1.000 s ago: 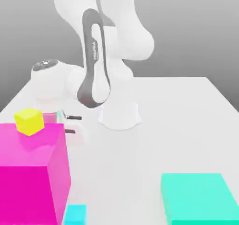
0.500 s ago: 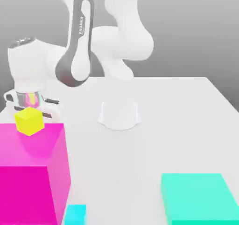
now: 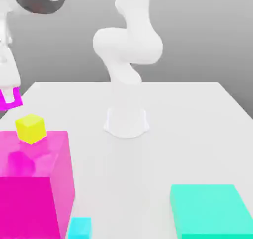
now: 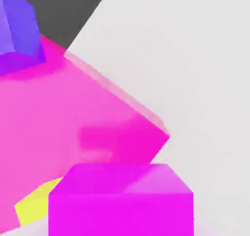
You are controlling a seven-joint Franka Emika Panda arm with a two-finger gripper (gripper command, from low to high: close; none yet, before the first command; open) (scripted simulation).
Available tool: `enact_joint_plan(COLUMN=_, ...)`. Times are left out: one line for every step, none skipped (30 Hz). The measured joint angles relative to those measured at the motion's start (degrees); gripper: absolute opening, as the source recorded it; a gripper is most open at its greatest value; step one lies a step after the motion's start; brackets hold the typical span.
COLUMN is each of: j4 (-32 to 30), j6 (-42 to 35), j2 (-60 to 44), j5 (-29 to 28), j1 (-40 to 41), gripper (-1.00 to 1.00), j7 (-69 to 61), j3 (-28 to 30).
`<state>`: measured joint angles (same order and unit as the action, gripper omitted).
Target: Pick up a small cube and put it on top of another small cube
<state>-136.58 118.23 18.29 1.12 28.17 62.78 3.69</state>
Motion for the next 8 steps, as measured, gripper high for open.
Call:
enact_joint_plan(j4=-0.67, j6=0.82, j2=-0.10, j5=-0.70, j1=-0.29, gripper=-1.00, j7=0.66, j3=-0.83)
enact_joint_plan(j4=-1.74, j6=2.48, j2=-0.66, j5=-1.06, j1=-0.42, gripper=-1.00, j7=0.99, j3=-1.24)
enact_joint_plan(j4=-3.00, j6=4.55, j2=-1.46, j5=-1.23, j1=-0.47, gripper=-1.00, j7=1.13, j3=-1.45)
enact_joint_plan(j4=-4.36, j6=6.84, j2=-2.38, j5=-1.30, j1=-0.46, gripper=-1.00, j7=1.18, j3=-1.57)
enact_joint_plan(j4=-5.19, j6=8.22, j2=-2.93, j5=-1.33, j1=-0.44, gripper=1.00, j7=1.19, j3=-1.64)
enact_joint_plan(j4=-5.19, j6=8.22, j2=-2.93, j5=-1.32, j1=-0.44, gripper=1.00, j7=1.19, j3=-1.64)
enact_joint_plan(j4=-5.19, j6=8.22, j2=-2.93, j5=-1.32, j1=-0.44, gripper=1.00, j7=1.19, j3=-1.64)
enact_joint_plan(j4=-5.19, j6=8.22, j2=-2.93, j5=-1.32, j1=-0.44, gripper=1.00, j7=1.19, j3=-1.64)
